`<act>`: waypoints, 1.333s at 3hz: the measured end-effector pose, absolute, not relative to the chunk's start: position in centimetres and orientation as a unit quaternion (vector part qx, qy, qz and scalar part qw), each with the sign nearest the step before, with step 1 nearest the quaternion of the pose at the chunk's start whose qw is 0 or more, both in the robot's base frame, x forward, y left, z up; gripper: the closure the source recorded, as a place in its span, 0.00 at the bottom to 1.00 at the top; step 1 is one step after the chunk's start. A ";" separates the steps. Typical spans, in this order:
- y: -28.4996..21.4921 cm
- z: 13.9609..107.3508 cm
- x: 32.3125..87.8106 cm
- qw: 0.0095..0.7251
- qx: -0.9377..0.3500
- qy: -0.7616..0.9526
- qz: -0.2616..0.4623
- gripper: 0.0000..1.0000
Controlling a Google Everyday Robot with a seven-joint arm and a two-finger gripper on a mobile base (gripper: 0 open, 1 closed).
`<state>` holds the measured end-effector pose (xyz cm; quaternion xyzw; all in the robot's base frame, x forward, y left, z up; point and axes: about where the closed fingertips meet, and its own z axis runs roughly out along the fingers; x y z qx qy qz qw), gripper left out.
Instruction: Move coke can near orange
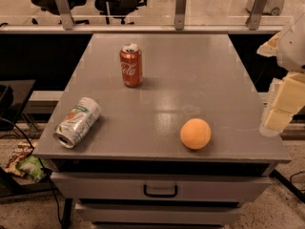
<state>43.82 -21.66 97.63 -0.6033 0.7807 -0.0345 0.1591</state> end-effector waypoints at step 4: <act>-16.0 96.2 52.3 0.183 -0.604 0.775 -0.022 0.00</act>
Offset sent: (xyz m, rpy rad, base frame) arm 0.0400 0.0289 -0.0001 0.0193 -0.0120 0.0048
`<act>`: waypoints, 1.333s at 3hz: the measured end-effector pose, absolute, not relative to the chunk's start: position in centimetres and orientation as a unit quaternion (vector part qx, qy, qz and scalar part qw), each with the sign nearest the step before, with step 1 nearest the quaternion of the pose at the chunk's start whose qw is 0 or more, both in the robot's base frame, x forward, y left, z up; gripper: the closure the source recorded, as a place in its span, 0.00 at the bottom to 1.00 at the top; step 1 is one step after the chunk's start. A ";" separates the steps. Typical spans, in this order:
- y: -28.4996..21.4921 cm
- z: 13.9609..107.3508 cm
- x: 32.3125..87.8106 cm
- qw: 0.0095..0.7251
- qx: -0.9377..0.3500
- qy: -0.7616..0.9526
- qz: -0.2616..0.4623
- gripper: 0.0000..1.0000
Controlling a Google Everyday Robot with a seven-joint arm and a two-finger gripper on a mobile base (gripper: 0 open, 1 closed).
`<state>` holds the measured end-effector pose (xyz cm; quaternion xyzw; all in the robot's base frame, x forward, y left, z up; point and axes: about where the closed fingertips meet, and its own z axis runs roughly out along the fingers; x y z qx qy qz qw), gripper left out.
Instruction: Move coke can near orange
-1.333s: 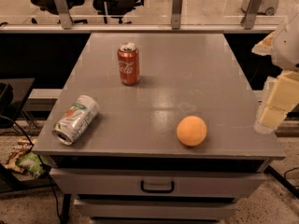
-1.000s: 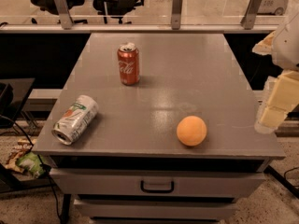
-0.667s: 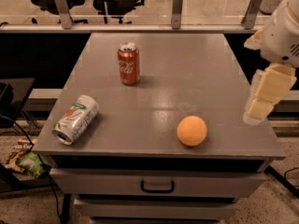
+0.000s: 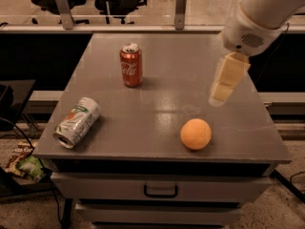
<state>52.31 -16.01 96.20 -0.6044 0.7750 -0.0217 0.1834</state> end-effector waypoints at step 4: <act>-4.3 92.0 64.8 0.229 -0.601 0.764 0.052 0.00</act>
Offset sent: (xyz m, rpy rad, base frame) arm 0.1192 0.0967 -0.0359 0.1598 0.0434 0.0513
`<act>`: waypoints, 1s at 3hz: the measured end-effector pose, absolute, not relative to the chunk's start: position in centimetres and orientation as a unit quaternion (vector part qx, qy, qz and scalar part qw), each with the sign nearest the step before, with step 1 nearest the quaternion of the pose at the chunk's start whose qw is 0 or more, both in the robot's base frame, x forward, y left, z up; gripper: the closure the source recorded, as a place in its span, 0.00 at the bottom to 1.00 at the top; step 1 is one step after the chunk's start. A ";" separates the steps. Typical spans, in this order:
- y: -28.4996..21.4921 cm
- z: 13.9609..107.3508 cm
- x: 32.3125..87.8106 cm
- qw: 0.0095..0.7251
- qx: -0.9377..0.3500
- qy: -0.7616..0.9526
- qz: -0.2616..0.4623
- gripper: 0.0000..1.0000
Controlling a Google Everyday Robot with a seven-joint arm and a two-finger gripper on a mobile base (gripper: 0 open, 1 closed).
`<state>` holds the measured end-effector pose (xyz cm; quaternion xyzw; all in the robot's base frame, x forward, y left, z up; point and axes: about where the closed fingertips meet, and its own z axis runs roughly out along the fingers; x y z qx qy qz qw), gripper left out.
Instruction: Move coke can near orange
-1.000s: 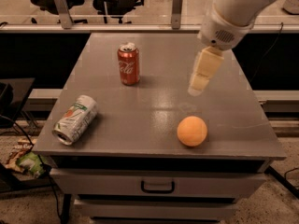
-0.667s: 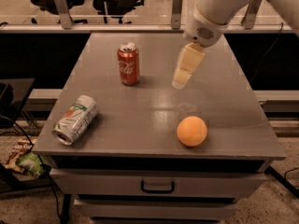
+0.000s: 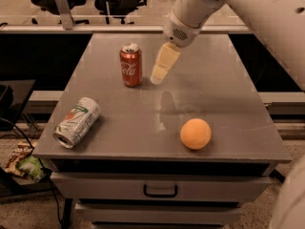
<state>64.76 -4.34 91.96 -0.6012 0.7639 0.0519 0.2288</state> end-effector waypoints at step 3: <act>2.7 90.7 67.9 0.274 -0.594 0.750 0.092 0.00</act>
Offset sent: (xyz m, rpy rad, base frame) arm 0.0414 0.0739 -0.0038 0.1505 -0.0511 -0.0002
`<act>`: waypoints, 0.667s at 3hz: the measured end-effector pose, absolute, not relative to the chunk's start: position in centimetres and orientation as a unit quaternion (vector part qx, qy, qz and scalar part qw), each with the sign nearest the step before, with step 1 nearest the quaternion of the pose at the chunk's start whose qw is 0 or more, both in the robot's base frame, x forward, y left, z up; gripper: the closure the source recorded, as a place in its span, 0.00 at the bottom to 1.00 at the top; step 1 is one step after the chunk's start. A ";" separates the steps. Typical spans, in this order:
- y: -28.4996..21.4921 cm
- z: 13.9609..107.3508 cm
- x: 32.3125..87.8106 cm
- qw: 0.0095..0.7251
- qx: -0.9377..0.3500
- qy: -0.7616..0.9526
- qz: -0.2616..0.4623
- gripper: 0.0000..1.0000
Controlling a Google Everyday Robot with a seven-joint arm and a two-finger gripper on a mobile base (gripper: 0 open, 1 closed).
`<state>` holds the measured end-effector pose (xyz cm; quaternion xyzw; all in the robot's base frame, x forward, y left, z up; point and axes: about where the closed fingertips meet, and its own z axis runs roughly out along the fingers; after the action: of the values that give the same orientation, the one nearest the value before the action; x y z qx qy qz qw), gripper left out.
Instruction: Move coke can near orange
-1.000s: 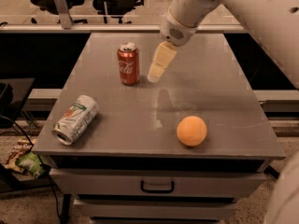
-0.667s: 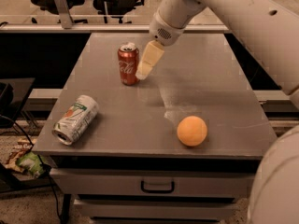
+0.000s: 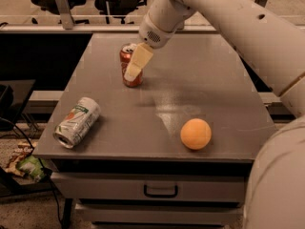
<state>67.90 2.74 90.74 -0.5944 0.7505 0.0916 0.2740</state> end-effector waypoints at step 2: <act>5.6 90.2 67.9 0.272 -0.610 0.737 0.108 0.16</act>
Offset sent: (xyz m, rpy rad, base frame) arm -0.0012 0.0396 -0.0023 0.0252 0.0163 0.0744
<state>67.91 5.58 90.21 -0.6098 0.7366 0.1080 0.2719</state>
